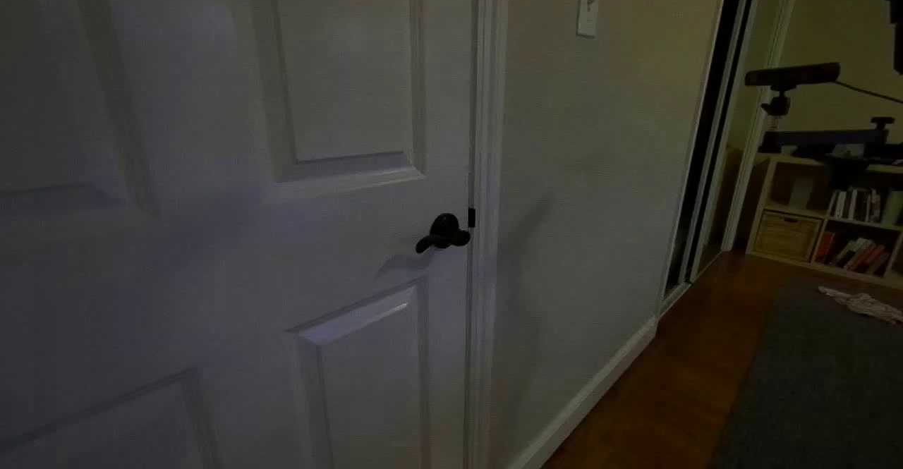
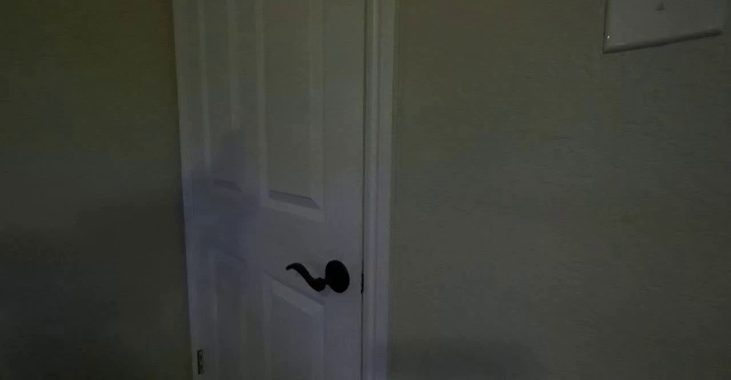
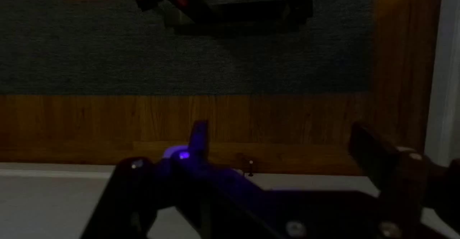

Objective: Open the door

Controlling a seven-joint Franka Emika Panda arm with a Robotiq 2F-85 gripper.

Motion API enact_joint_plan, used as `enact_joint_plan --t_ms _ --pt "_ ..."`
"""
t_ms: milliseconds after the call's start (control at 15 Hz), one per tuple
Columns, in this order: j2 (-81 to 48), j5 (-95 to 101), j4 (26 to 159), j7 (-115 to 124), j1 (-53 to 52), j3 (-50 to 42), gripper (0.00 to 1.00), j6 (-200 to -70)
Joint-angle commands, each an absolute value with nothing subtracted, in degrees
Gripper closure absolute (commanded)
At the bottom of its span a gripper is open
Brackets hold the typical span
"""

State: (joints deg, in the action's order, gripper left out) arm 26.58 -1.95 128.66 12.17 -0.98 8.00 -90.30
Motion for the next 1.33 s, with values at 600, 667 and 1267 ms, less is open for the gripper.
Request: enact_joint_plan --t_ms 600,667,1267 --pt "25.2 -0.9 129.9 13.9 -1.1 7.9 0.00 -92.7" --pt "24.5 -0.8 130.2 14.1 -1.0 7.8 0.00 -93.5" --pt "13.0 -0.8 131.0 22.0 -0.2 7.1 0.00 -115.1"
